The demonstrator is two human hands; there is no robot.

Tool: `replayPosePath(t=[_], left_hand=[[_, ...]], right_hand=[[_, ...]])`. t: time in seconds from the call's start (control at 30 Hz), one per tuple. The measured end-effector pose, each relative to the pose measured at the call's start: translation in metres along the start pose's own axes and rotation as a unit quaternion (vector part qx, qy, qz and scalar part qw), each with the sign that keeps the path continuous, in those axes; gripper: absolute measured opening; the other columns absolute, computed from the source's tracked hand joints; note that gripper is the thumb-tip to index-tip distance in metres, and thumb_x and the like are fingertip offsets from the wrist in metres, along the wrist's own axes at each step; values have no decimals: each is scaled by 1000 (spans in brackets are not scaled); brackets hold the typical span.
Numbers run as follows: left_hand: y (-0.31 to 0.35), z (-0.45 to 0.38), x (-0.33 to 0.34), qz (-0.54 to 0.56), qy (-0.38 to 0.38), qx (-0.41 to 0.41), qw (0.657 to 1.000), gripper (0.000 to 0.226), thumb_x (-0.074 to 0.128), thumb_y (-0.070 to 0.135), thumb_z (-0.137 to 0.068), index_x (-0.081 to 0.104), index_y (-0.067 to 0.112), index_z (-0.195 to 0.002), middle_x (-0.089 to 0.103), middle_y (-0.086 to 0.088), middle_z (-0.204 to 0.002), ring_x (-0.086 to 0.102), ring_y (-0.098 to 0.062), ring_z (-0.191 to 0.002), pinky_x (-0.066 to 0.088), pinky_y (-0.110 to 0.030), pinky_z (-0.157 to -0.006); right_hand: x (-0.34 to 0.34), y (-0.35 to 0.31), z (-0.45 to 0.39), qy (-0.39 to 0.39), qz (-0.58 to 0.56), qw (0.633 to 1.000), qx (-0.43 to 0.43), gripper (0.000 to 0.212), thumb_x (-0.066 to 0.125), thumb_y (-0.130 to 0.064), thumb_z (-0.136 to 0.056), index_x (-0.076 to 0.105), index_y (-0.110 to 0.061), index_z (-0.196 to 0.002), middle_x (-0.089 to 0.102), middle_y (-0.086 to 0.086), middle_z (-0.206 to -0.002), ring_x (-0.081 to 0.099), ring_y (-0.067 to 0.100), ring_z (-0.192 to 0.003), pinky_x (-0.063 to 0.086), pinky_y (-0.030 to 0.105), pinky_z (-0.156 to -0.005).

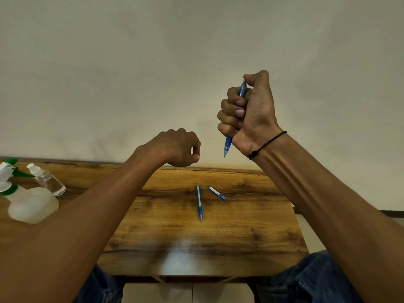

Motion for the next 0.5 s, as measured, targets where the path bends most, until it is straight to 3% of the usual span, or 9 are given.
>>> replayPosePath(t=[0.5], left_hand=[[2, 0, 1, 2, 7, 8, 1000, 17, 64, 35, -100, 72, 27, -113, 71, 5, -116, 66, -17, -100, 58, -38, -86]], right_hand=[[-18, 10, -7, 56, -76, 994, 52, 48, 34, -46, -97, 26, -20, -56, 19, -7, -49, 10, 10, -43, 9, 20, -43]])
Point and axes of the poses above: each hand's wrist, its own z-axis away from the middle knuckle, its own x-axis out of the palm, y = z × x, the point moved 9 cm from there along -z, towards the middle knuckle
